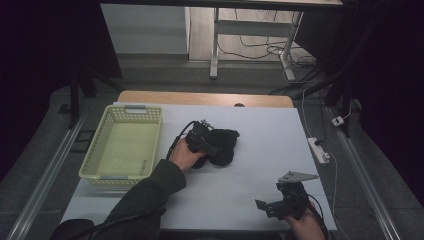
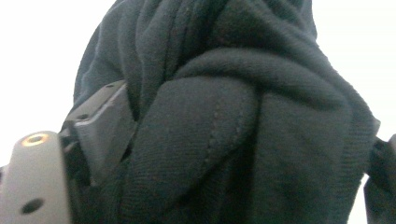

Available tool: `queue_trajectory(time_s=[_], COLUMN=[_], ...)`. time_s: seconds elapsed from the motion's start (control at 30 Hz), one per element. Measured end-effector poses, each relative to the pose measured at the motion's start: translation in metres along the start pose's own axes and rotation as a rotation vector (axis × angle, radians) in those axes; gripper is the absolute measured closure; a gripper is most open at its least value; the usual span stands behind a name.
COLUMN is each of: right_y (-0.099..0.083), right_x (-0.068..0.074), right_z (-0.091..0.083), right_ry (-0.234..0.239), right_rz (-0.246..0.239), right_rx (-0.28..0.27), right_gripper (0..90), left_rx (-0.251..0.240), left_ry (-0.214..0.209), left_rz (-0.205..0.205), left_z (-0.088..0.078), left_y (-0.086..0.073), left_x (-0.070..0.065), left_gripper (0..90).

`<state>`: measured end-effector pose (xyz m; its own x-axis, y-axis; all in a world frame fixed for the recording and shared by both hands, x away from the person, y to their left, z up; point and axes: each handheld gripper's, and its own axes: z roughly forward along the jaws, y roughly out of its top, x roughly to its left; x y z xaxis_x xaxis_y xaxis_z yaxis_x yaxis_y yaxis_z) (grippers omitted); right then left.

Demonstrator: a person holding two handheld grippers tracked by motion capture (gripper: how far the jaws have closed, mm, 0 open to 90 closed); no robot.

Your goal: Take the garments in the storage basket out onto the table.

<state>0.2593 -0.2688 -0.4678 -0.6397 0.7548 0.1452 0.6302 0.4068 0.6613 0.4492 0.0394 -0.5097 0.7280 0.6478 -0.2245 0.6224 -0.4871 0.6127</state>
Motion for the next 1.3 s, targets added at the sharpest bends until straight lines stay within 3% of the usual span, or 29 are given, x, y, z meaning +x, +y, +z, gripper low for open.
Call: queue_trajectory(time_s=[0.23, 0.43, 0.53, 0.67, 1.3], right_y=[0.0, 0.0, 0.0, 0.0, 0.001], right_x=[0.0, 0.0, 0.0, 0.0, 0.001], right_z=[0.001, 0.0, 0.0, 0.001, 0.001], right_ry=[0.002, 0.001, 0.001, 0.0, 0.0], right_rz=[-0.001, -0.001, -0.001, -0.002, -0.005], right_rx=[0.002, 0.001, 0.001, 0.001, 0.005], right_gripper=[0.0, 0.0, 0.0, 0.0, 0.0], left_rx=[-0.002, -0.054, -0.054, -0.053, -0.084], left_ry=[-0.012, -0.035, -0.043, -0.05, -0.104], left_rz=[0.018, 0.028, 0.048, 0.071, 0.092], left_z=[-0.005, -0.014, -0.018, -0.023, -0.048], left_y=[0.002, 0.004, 0.005, 0.006, 0.006], left_x=[-0.003, -0.003, -0.005, -0.006, -0.007], left_gripper=[5.3, 1.3, 0.0, 0.0, 0.0])
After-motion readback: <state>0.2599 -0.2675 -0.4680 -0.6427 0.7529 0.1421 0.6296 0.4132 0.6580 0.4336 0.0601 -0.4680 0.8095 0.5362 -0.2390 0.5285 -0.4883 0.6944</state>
